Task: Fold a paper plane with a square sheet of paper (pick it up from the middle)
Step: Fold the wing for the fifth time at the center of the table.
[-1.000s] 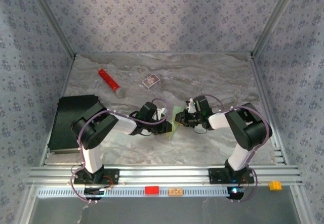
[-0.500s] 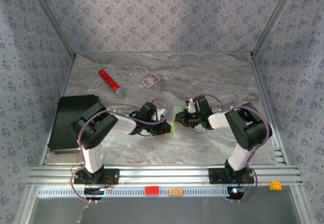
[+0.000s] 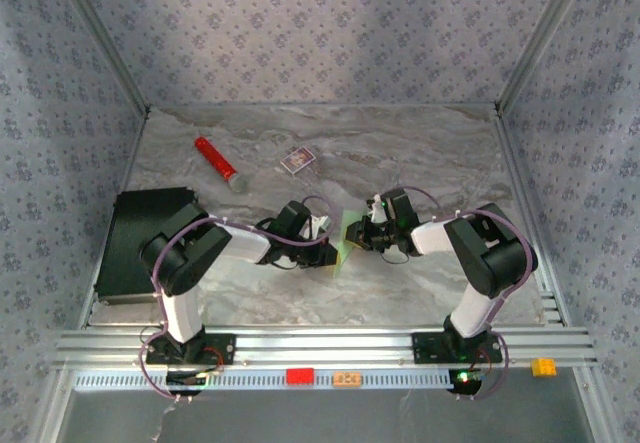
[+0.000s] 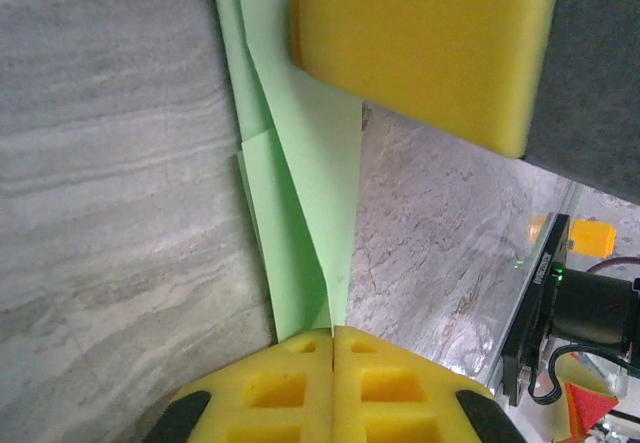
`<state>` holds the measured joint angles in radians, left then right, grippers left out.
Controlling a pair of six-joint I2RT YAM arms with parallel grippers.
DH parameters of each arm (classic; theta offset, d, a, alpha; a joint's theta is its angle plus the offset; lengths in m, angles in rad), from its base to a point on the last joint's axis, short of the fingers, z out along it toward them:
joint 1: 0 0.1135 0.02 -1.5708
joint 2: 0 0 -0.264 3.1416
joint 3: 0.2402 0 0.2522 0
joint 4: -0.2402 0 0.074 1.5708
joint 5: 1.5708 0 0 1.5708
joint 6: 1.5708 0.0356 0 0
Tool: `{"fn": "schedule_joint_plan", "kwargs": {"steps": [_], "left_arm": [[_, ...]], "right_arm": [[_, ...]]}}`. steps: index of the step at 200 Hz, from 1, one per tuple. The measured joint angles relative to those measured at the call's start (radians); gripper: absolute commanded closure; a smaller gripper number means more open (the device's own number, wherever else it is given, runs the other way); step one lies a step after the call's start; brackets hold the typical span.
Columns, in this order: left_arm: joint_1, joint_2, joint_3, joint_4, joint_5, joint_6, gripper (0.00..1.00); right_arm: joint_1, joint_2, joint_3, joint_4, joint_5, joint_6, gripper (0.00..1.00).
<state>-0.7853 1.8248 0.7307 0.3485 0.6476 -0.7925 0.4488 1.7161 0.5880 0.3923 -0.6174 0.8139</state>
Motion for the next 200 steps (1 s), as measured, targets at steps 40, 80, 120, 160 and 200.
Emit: {"fn": "schedule_joint_plan", "kwargs": {"steps": [40,80,120,160,200], "left_arm": [[0.000,-0.027,-0.004,-0.066,0.014,0.030,0.92],[0.000,-0.037,-0.011,-0.092,0.014,0.049,0.98],[0.000,-0.038,-0.011,-0.092,0.018,0.052,0.92],[-0.007,-0.053,-0.016,-0.113,0.011,0.062,0.98],[-0.015,-0.152,-0.061,-0.161,-0.030,0.063,0.98]], "right_arm": [[0.000,0.000,0.000,0.000,0.000,0.000,0.87],[0.001,0.000,0.001,-0.001,0.001,0.000,0.87],[0.001,0.000,0.006,-0.011,0.001,0.000,0.87],[0.002,0.000,0.006,-0.011,0.003,0.000,0.87],[0.002,0.000,0.006,-0.011,0.003,0.000,0.87]]}}
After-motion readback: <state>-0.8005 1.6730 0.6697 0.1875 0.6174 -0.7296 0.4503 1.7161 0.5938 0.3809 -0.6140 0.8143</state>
